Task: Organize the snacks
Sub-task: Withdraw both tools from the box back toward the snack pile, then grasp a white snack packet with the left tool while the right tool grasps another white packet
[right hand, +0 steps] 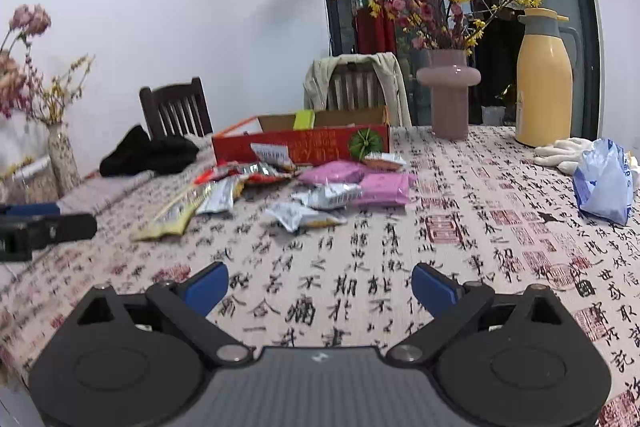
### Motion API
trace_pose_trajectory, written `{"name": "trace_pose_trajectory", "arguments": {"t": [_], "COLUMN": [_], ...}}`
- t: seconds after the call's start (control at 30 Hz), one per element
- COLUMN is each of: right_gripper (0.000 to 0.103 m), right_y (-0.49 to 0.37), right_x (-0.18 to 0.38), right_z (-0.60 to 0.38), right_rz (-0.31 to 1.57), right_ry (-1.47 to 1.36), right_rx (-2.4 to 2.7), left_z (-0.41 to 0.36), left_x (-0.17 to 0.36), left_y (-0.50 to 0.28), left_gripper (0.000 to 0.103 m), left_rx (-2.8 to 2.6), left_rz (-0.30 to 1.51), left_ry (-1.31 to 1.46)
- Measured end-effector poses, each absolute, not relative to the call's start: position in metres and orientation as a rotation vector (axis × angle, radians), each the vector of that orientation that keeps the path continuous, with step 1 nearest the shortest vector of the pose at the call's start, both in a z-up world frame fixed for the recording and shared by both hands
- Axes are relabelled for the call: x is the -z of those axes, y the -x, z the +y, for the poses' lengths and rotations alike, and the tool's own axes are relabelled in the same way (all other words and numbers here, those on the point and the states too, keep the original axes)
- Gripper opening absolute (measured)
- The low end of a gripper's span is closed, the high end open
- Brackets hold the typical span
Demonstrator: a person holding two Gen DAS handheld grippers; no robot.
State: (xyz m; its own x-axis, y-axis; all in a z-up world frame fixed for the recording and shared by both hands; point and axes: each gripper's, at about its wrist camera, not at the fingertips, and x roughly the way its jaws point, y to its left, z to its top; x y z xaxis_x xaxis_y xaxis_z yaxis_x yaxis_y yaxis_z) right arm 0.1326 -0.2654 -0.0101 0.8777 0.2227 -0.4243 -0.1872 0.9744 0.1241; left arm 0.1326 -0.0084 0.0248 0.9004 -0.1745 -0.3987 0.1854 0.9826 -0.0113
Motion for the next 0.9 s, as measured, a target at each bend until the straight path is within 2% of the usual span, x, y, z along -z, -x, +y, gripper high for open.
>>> {"name": "trace_pose_trajectory", "arguments": {"t": [0.5,0.9], "right_gripper": [0.099,0.098], "right_y": [-0.163,-0.216], "right_x": [0.010,0.014], "right_z": [-0.260,-0.255], "right_rz": [0.492,0.544], "right_ry": [-0.114,-0.090], "right_rx": [-0.225,-0.199], "left_z": [0.003,0.012], "left_x": [-0.012,-0.003], "left_y": [-0.167,-0.225], "left_gripper": [0.098,0.098], "left_rx": [0.182,0.186], "left_rz": [0.464,0.515], "left_ry": [0.010,0.038]}}
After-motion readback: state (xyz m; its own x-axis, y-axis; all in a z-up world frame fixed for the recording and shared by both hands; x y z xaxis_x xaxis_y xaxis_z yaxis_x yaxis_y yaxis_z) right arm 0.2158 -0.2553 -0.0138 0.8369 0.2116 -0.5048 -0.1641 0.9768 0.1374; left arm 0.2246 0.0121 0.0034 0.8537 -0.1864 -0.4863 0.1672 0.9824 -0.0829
